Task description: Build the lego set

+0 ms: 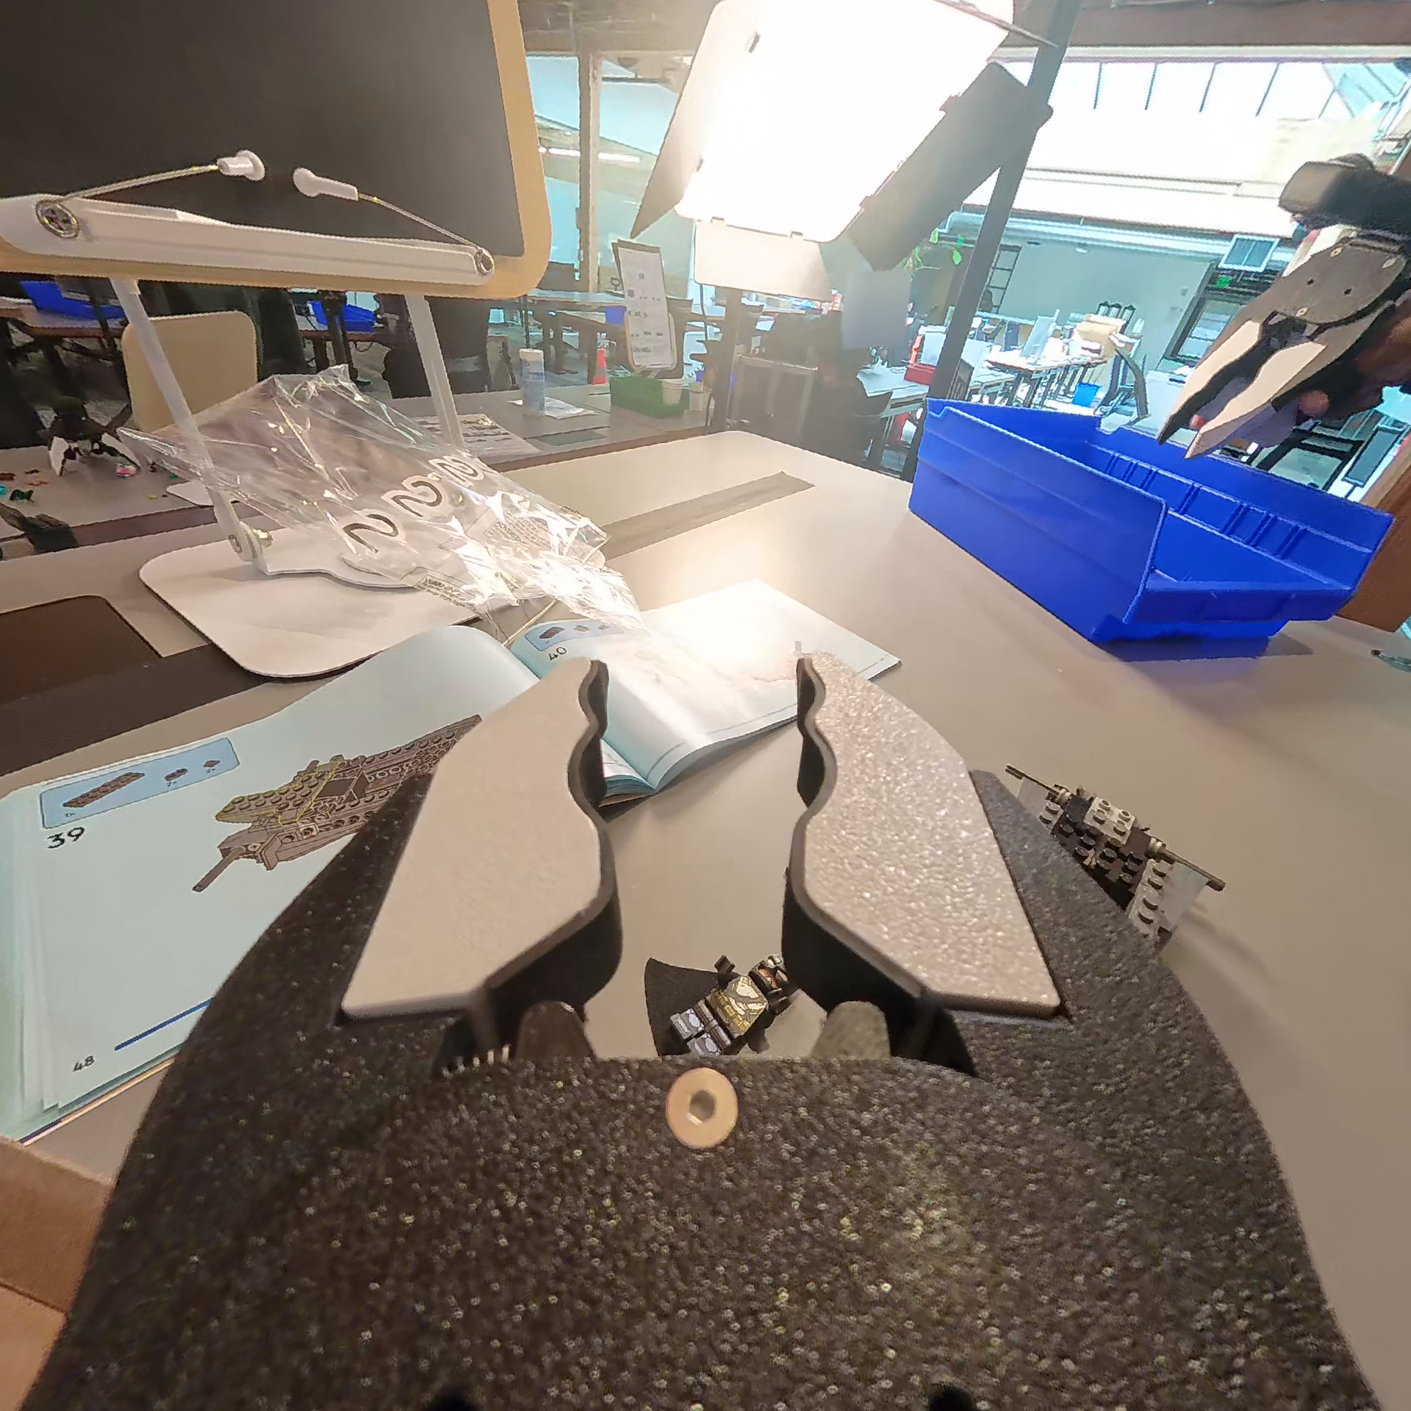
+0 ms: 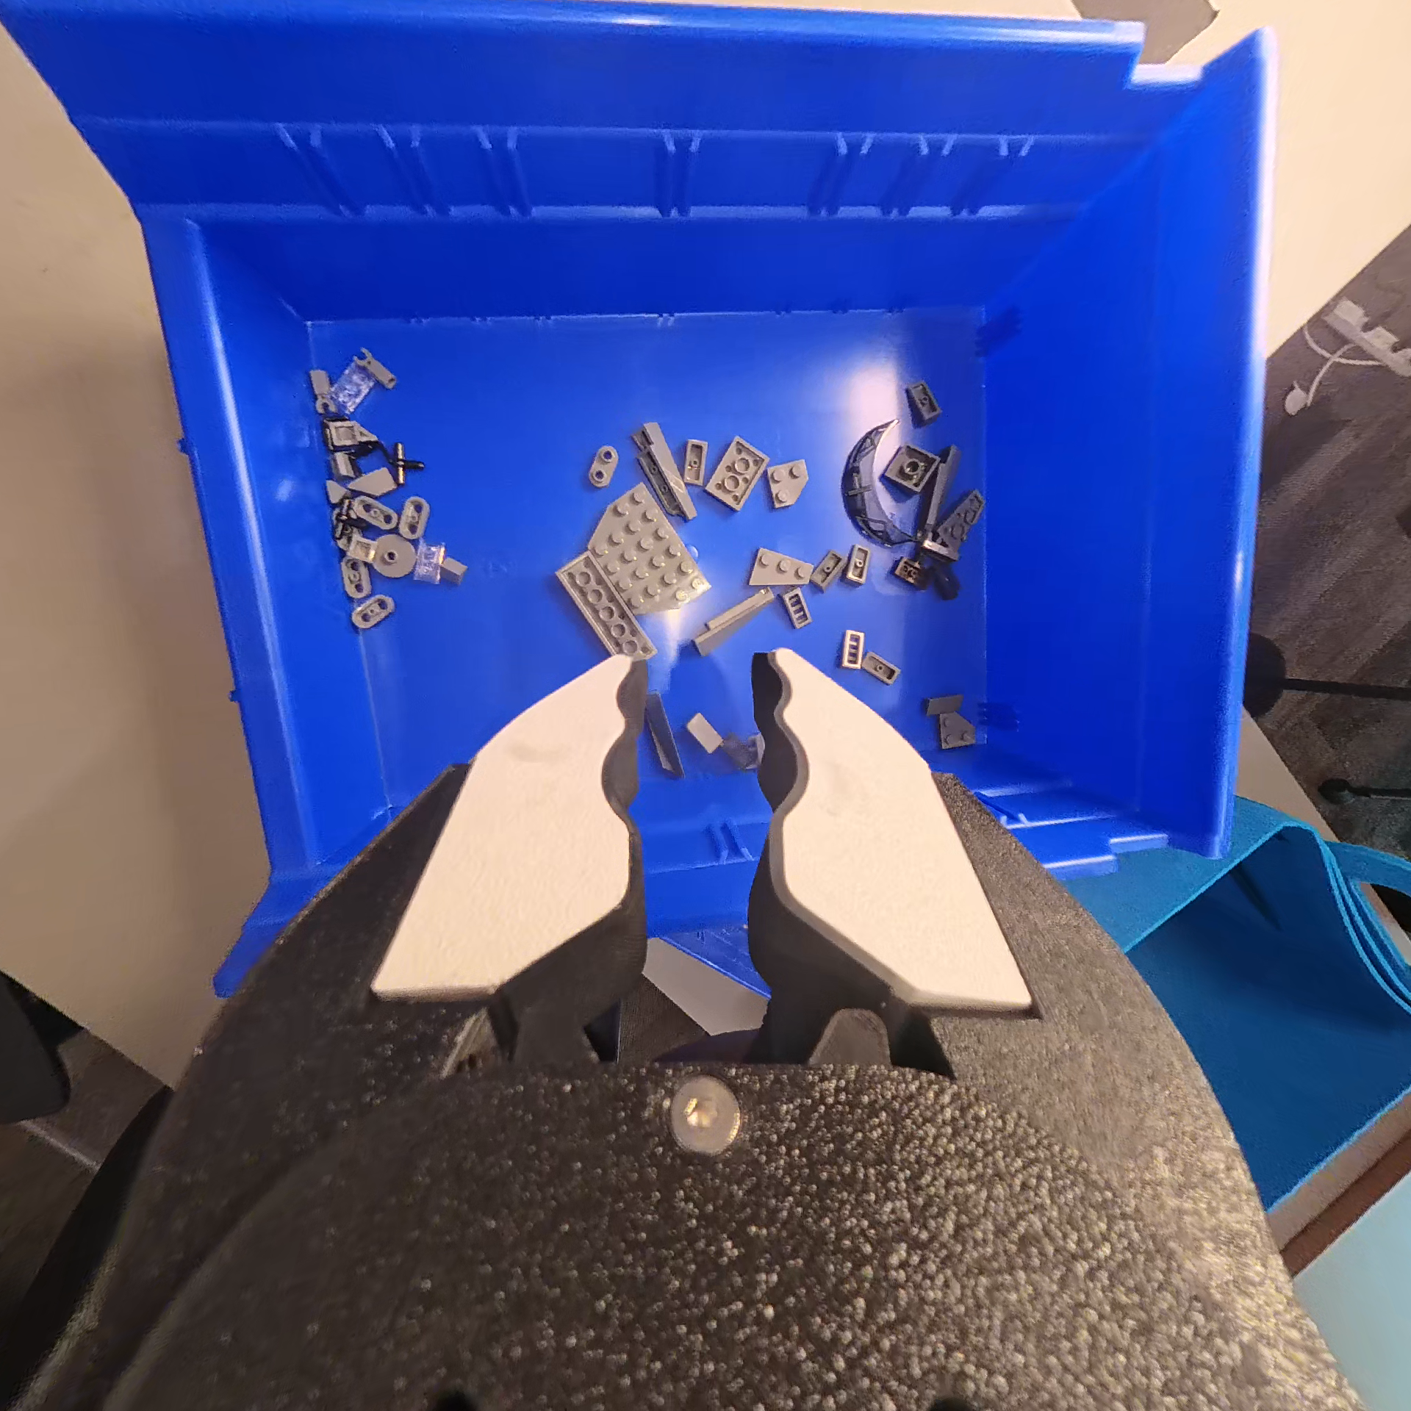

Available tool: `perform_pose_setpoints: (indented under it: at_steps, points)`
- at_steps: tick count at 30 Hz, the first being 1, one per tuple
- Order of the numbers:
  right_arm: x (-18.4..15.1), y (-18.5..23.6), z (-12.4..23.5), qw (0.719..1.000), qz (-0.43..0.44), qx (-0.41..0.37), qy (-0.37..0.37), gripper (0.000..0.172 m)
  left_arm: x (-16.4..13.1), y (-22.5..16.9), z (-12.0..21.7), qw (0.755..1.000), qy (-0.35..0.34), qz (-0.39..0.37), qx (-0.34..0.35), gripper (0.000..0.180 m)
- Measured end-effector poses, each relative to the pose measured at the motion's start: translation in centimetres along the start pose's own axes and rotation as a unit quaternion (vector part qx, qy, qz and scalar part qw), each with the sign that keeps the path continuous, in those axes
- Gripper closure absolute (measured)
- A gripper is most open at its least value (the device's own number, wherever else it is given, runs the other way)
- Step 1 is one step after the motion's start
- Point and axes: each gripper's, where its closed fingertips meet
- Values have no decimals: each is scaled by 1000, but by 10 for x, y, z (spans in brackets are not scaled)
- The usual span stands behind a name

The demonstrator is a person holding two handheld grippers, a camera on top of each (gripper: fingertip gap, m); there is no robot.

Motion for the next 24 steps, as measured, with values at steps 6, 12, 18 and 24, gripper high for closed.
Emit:
perform_pose_setpoints:
  at_steps: [6, 12, 18, 24]
  points:
    - [3, 10, -7, 1000, 17, 20, 5, 144, 0, 1, 0, 1000, -2, 4, -1, 133]
    - [13, 29, -19, 998, 44, 51, 7, 144, 0, 1, 0, 1000, -2, 3, -1, 133]
    - [32, 90, -56, 970, 197, 131, 56, 145, -1, 0, -1, 1000, 4, 0, -1, 133]
    - [22, 103, -88, 945, 242, 176, 130, 145, 0, 0, 0, 1000, 0, -2, 2, 133]
Point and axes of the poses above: each gripper's, where its closed fingertips meet, z back along the fingers, x out of its top, y = z × x across the jaws, and after that the axes turned 3 degrees about y, right-handed
